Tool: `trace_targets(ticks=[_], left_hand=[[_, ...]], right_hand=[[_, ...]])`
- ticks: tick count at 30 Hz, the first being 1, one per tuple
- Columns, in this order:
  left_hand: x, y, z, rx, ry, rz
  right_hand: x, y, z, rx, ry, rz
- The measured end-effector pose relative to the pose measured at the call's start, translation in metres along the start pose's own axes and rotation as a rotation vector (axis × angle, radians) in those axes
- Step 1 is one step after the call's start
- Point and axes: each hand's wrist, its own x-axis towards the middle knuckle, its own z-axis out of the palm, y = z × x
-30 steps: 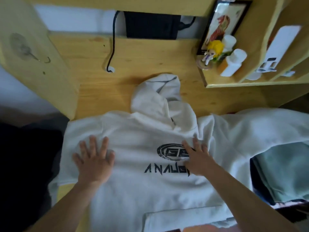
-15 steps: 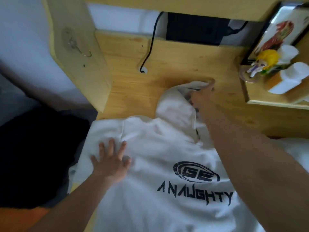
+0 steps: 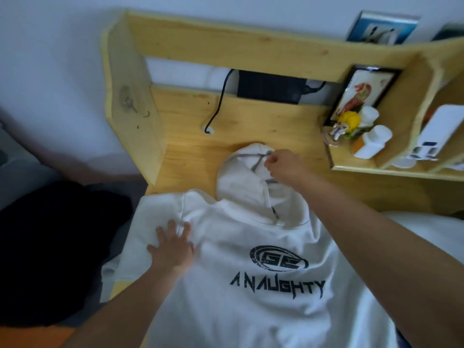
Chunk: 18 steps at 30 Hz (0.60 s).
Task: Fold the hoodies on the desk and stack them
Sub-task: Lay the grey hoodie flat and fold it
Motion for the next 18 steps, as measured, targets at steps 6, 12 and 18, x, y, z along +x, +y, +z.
trace_targets(ticks=[6,12,18], left_hand=[[0.013,-0.019,0.003,0.062,0.067,0.109],[0.016,-0.021,0.014,0.144,0.179,0.146],[0.016,-0.02,0.015,0.139,0.171,0.138]], right_hand=[[0.027,0.062,0.065,-0.044,-0.017,0.095],[0.083,0.059,0.093,-0.226,0.008,0.023],[0.086,0.052,0.091,-0.583,0.03,0.014]])
